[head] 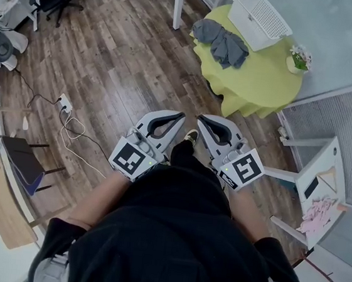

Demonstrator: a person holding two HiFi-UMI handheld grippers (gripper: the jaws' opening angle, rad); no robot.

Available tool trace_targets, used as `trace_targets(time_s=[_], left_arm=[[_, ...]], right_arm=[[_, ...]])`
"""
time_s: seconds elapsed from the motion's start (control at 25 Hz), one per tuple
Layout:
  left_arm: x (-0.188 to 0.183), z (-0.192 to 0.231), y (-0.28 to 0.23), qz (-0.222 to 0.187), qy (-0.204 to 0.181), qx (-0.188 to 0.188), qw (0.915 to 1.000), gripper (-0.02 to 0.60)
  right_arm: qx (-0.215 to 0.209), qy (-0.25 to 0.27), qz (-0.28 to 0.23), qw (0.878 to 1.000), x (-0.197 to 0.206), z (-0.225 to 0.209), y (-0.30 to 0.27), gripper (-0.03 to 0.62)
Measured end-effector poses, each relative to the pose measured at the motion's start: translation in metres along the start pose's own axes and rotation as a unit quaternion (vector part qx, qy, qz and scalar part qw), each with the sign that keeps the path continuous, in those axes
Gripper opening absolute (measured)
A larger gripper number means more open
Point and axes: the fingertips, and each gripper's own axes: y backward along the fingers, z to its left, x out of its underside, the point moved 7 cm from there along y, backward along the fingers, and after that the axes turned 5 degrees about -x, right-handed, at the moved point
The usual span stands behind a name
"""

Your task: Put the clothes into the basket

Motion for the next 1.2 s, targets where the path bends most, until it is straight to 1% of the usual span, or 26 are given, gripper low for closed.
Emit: trace_targets(time_s=[0.08, 0.28, 0.48, 0.68, 0.76, 0.88, 1.0, 1.08, 1.2], left_arm=[[-0.003, 0.009, -0.011, 0.005, -0.006, -0.004, 1.0000, 0.011], [-0.008, 0.030, -0.044, -0.001, -0.012, -0.014, 0.9998, 0.011], [-0.011, 0.053, -0.082, 0.011, -0.020, -0.020, 0.9995, 0.009], [-0.017, 0.071, -0.123, 0.014, -0.024, -0.027, 0.9992, 0.011], [-0.018, 0.075, -0.138, 0.020, -0.026, -0.031, 0.9990, 0.009], [-0.021, 0.081, -0.159, 0.042, -0.037, -0.035, 0.9979, 0.011], [-0.019, 0.084, -0.181, 0.041, -0.036, -0.039, 0.9978, 0.011], [-0.020, 0.085, -0.194, 0.049, -0.042, -0.041, 0.9971, 0.011], [-0.019, 0.085, -0.210, 0.050, -0.044, -0.035, 0.9972, 0.011]], right_arm=[[-0.004, 0.000, -0.002, 1.000, -0.001, -0.015, -0.005, 0.026], [-0.012, -0.001, -0.003, 1.000, -0.003, -0.058, -0.017, 0.026], [-0.012, -0.004, -0.008, 1.000, -0.005, -0.107, -0.025, 0.026], [-0.016, -0.004, -0.015, 1.000, -0.010, -0.153, -0.029, 0.026], [-0.016, -0.008, -0.016, 1.000, -0.009, -0.169, -0.028, 0.026], [-0.018, -0.013, -0.018, 1.000, -0.009, -0.192, -0.024, 0.026], [-0.022, -0.015, -0.018, 0.999, -0.006, -0.212, -0.019, 0.026], [-0.022, -0.019, -0.018, 0.999, -0.003, -0.225, -0.014, 0.026], [-0.017, -0.029, -0.023, 0.999, -0.001, -0.245, -0.008, 0.026]])
